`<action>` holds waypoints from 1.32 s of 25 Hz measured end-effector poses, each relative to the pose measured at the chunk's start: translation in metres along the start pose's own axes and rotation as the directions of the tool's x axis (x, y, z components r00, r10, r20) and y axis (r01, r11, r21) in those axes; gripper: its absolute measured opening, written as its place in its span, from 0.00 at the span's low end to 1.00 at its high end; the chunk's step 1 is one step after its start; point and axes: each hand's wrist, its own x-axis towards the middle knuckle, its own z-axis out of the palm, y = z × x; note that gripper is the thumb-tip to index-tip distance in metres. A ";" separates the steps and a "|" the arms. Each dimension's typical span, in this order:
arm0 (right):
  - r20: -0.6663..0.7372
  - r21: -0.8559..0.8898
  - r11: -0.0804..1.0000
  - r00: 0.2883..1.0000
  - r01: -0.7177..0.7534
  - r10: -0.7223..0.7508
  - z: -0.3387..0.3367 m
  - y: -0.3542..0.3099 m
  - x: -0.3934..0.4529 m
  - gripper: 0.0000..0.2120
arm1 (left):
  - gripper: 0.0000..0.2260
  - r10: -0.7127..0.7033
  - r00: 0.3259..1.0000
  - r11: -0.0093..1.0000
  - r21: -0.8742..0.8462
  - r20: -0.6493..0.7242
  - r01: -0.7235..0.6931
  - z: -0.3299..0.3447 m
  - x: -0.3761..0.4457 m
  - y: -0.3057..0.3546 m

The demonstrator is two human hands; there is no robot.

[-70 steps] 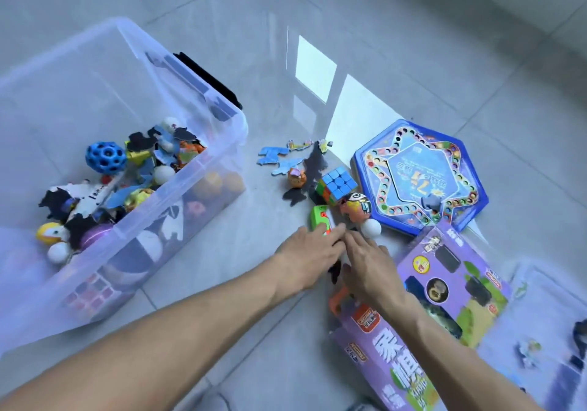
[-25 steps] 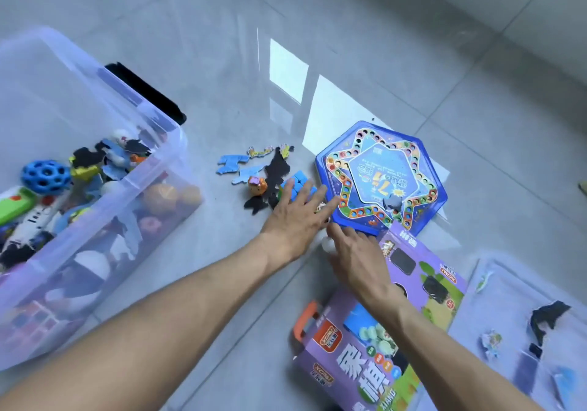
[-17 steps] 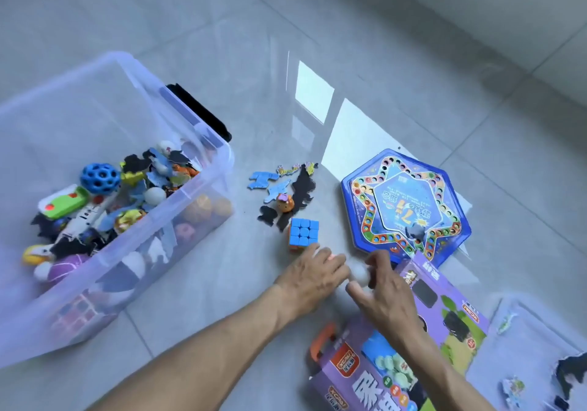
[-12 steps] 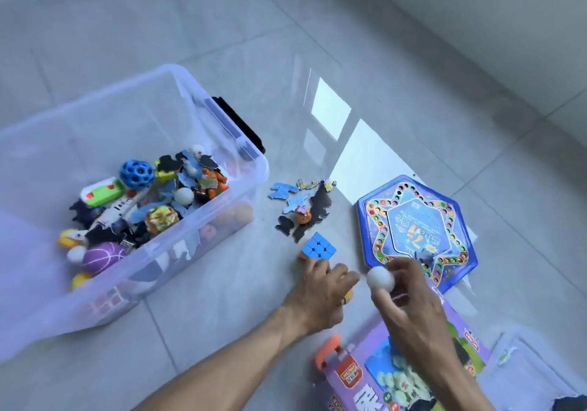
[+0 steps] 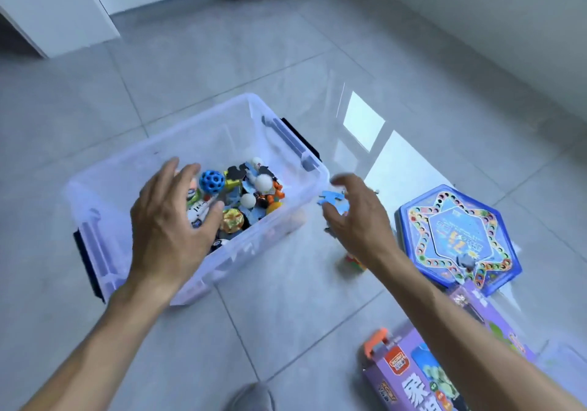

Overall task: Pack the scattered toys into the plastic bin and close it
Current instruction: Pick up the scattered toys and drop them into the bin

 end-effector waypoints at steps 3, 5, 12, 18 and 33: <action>0.119 -0.243 0.935 0.948 -0.260 0.295 -0.001 0.095 -0.033 0.23 | 0.23 0.117 0.955 0.991 0.027 0.272 -0.129 0.055 -0.032 0.014; 0.236 -0.391 0.882 0.897 -0.263 0.373 0.004 0.138 -0.045 0.32 | 0.20 0.108 0.957 0.972 0.175 0.271 -0.159 0.082 -0.045 0.022; 0.291 -0.474 0.867 0.901 -0.156 0.321 0.053 0.161 -0.023 0.26 | 0.20 0.113 0.983 0.974 0.181 0.145 -0.138 0.087 -0.040 0.019; 0.101 0.210 0.932 0.955 -0.294 0.278 0.000 0.060 -0.026 0.24 | 0.19 0.134 0.985 0.973 0.176 0.105 -0.151 0.085 -0.040 0.021; 0.044 -0.013 0.866 0.865 -0.500 0.501 0.003 0.135 -0.023 0.10 | 0.08 0.380 0.868 0.924 -0.169 0.318 -0.343 0.130 -0.110 0.028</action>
